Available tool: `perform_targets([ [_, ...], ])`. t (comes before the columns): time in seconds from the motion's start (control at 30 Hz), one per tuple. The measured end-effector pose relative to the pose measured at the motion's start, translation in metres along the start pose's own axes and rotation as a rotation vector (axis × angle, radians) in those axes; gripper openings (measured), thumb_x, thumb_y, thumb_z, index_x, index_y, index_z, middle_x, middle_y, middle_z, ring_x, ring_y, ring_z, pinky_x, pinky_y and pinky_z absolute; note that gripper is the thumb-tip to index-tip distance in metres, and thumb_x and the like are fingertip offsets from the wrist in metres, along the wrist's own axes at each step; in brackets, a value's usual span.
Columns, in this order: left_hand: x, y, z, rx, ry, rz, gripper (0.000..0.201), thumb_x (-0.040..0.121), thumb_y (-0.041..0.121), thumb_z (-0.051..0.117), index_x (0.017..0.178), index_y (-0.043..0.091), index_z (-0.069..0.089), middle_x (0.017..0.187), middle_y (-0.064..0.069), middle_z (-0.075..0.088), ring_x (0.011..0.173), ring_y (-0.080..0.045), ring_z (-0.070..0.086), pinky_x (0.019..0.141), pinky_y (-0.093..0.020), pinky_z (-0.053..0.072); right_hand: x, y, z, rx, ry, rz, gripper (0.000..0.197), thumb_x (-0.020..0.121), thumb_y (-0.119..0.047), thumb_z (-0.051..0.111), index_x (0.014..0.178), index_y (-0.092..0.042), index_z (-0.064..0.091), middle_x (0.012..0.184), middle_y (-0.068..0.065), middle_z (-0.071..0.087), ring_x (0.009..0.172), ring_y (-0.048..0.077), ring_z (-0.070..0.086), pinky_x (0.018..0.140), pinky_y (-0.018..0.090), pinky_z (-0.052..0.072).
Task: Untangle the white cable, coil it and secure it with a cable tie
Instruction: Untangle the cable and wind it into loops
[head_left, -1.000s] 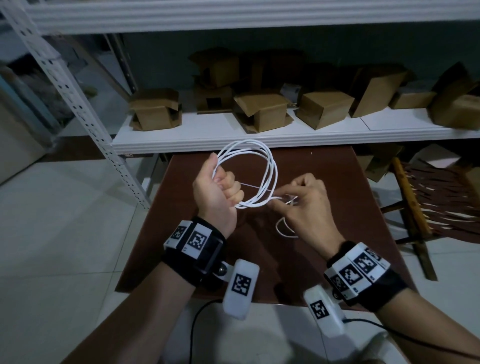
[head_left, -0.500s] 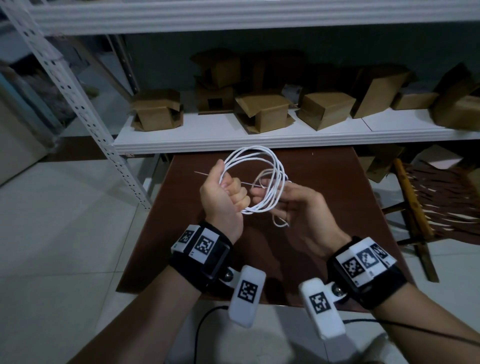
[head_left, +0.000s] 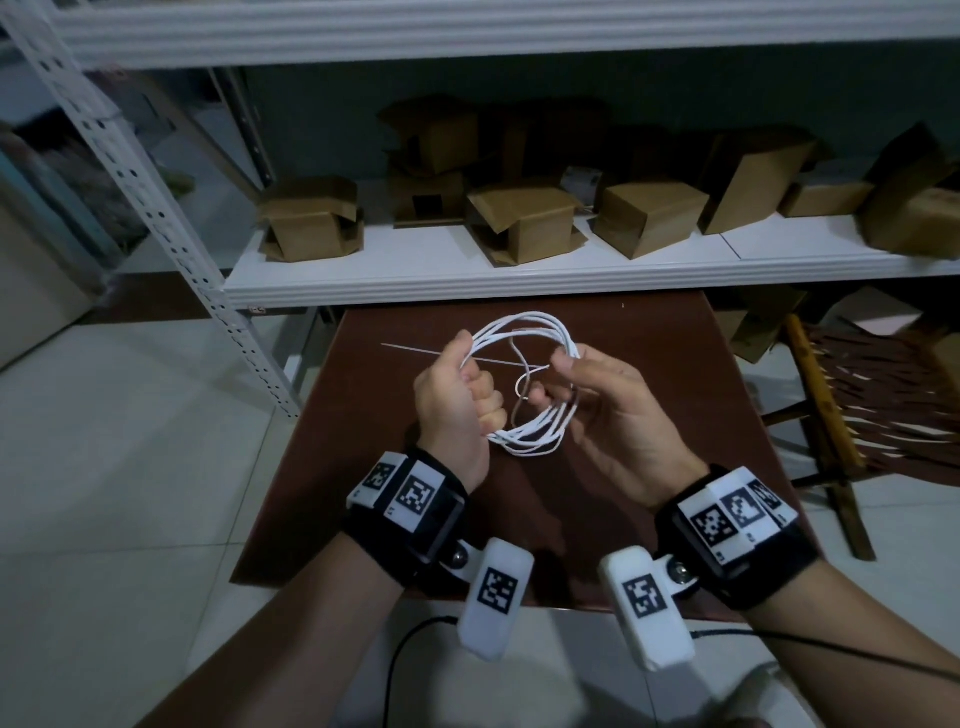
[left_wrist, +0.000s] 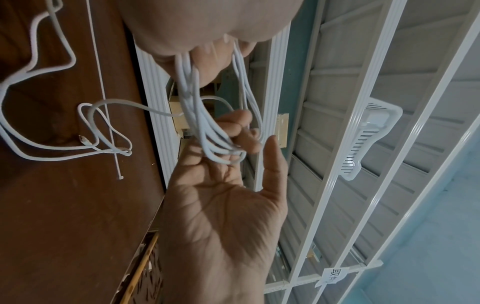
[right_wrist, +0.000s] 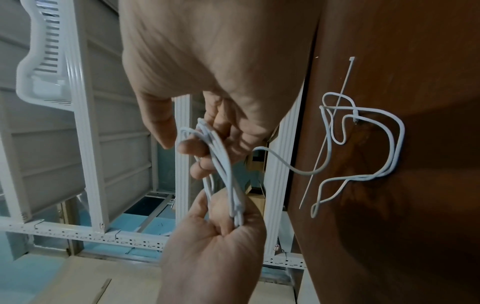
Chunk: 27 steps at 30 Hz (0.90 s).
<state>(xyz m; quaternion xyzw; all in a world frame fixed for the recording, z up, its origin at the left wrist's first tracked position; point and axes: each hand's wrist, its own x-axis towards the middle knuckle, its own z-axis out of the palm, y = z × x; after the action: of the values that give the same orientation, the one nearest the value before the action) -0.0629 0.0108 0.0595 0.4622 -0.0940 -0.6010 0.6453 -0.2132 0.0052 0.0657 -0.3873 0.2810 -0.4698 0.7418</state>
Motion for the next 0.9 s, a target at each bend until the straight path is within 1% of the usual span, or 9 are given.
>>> perform_targets([
  [0.13,0.001,-0.005,0.0,0.108,-0.008,-0.041,0.052,0.105,0.036,0.056,0.062,0.023,0.029,0.049,0.006,0.02,0.034,-0.007,0.014,0.033,-0.016,0.011,0.0,-0.003,-0.002,-0.028,-0.007,0.009,0.023,0.092,-0.011,0.063,0.074,-0.014,0.049,0.063,0.002,0.032,0.059,0.018,0.045,0.055,0.022,0.042],
  [0.27,-0.001,-0.005,-0.001,0.223,-0.055,-0.076,0.054,0.106,0.036,0.055,0.06,0.022,0.031,0.053,0.004,0.018,0.034,-0.007,0.013,0.033,-0.015,0.011,0.0,-0.004,-0.007,-0.03,-0.012,0.044,0.031,0.092,-0.01,0.063,0.065,-0.018,0.05,0.059,0.0,0.027,0.054,0.017,0.038,0.062,0.031,0.025],
  [0.4,-0.001,-0.005,-0.001,0.306,-0.105,-0.113,0.055,0.107,0.04,0.053,0.059,0.023,0.03,0.051,0.006,0.019,0.033,-0.006,0.013,0.033,-0.015,0.011,-0.001,-0.008,-0.01,0.01,-0.027,0.128,0.04,0.093,-0.014,0.059,0.057,-0.024,0.048,0.058,-0.004,0.018,0.05,0.013,0.032,0.064,0.035,0.015],
  [0.47,-0.002,-0.005,-0.001,0.334,-0.135,-0.13,0.056,0.107,0.04,0.052,0.058,0.023,0.03,0.049,0.006,0.019,0.033,-0.005,0.014,0.032,-0.015,0.012,0.001,-0.01,-0.012,0.041,-0.056,0.188,0.044,0.098,-0.019,0.054,0.056,-0.025,0.045,0.055,-0.006,0.015,0.046,0.011,0.024,0.059,0.031,0.013],
  [0.53,-0.004,-0.006,0.001,0.36,-0.166,-0.133,0.057,0.107,0.041,0.052,0.058,0.024,0.029,0.049,0.007,0.02,0.032,-0.005,0.015,0.032,-0.015,0.013,0.005,-0.009,-0.015,0.039,-0.049,0.231,0.045,0.102,-0.024,0.054,0.058,-0.025,0.041,0.048,-0.008,0.017,0.04,0.01,0.016,0.048,0.028,0.01],
  [0.6,-0.005,-0.008,0.003,0.383,-0.187,-0.12,0.057,0.107,0.042,0.052,0.058,0.024,0.029,0.049,0.007,0.019,0.032,-0.005,0.015,0.032,-0.014,0.013,0.008,-0.007,-0.017,0.04,-0.028,0.25,0.047,0.102,-0.026,0.055,0.059,-0.024,0.038,0.044,-0.008,0.019,0.035,0.008,0.015,0.041,0.025,0.007],
  [0.73,-0.007,-0.009,0.002,0.378,-0.252,-0.084,0.054,0.098,0.044,0.065,0.06,0.026,0.03,0.049,0.009,0.021,0.034,-0.004,0.015,0.034,-0.015,0.012,0.009,-0.01,-0.015,0.069,-0.021,0.268,0.049,0.104,-0.029,0.051,0.06,-0.023,0.031,0.042,-0.007,0.017,0.037,0.011,0.007,0.041,0.023,0.005],
  [0.8,-0.009,-0.009,0.002,0.406,-0.277,-0.03,0.046,0.092,0.029,0.068,0.063,0.027,0.033,0.051,0.009,0.023,0.036,-0.004,0.016,0.035,-0.016,0.013,0.009,-0.011,-0.014,0.08,-0.029,0.269,0.049,0.104,-0.03,0.051,0.061,-0.023,0.029,0.043,-0.007,0.016,0.038,0.012,0.006,0.041,0.023,0.005],
  [0.9,-0.01,-0.011,0.004,0.541,-0.222,0.024,0.042,0.091,-0.002,0.057,0.066,0.023,0.035,0.055,0.005,0.024,0.037,-0.004,0.02,0.035,-0.016,0.016,0.01,-0.01,-0.016,0.093,-0.05,0.273,0.049,0.103,-0.03,0.052,0.067,-0.024,0.02,0.045,-0.006,0.013,0.036,0.011,0.008,0.039,0.021,0.006],
])
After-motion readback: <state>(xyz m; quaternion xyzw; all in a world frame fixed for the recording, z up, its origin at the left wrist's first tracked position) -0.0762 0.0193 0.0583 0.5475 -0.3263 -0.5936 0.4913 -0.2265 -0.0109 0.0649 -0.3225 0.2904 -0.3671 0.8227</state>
